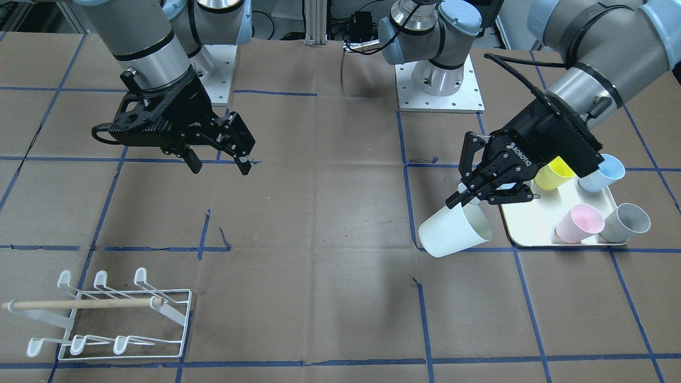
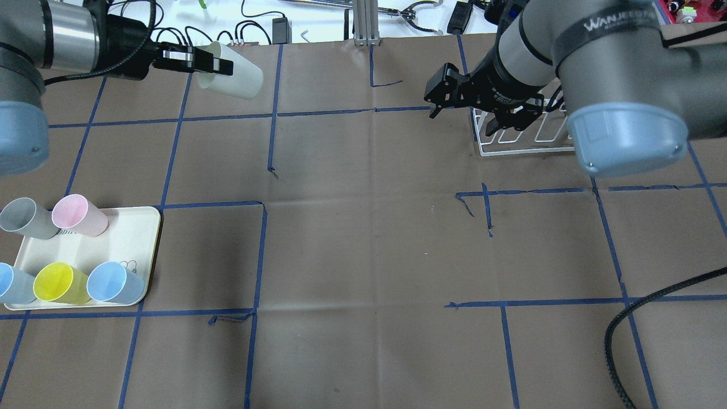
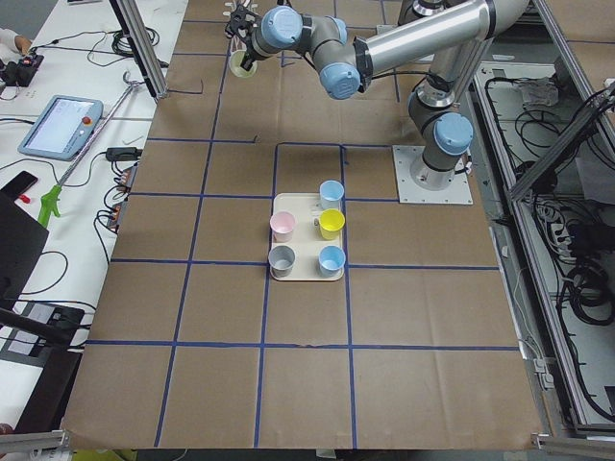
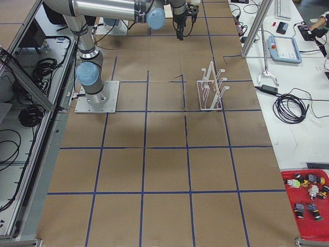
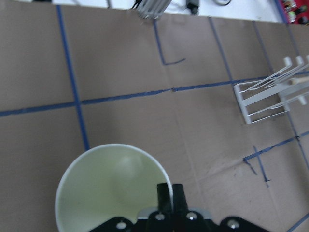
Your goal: Transfer IKEA cup to right arm and place on rack
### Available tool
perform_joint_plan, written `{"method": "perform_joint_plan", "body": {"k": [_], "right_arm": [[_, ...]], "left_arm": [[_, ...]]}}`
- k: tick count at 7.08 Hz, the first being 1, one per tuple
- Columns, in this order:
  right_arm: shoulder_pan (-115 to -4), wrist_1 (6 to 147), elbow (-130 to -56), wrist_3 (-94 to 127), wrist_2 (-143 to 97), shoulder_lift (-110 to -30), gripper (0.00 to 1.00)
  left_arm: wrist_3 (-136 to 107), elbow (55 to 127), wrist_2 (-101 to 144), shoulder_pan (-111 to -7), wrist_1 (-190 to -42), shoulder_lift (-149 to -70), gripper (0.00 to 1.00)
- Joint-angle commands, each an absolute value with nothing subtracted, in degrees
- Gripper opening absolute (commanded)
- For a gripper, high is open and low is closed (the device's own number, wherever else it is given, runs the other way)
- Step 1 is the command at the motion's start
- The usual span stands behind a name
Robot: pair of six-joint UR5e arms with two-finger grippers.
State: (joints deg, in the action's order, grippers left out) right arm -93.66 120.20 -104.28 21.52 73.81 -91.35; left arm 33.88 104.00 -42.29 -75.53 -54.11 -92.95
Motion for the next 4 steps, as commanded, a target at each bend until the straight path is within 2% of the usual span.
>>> {"method": "perform_joint_plan", "body": {"k": [1, 3, 4], "right_arm": [[-93.51, 140.1, -115.36, 37.34, 64.73, -95.09, 1.0], [-93.78, 155.31, -120.38, 54.95, 60.31, -95.1, 1.0], [-93.52, 164.44, -123.46, 61.2, 58.73, -95.01, 1.0]], "left_arm": [[34.19, 114.56, -35.02, -77.69, -32.27, -93.43, 0.0], [35.24, 121.78, -29.12, -78.22, -18.36, -94.12, 0.0], [35.85, 123.99, -27.61, -79.61, -9.58, -96.92, 0.0]]}}
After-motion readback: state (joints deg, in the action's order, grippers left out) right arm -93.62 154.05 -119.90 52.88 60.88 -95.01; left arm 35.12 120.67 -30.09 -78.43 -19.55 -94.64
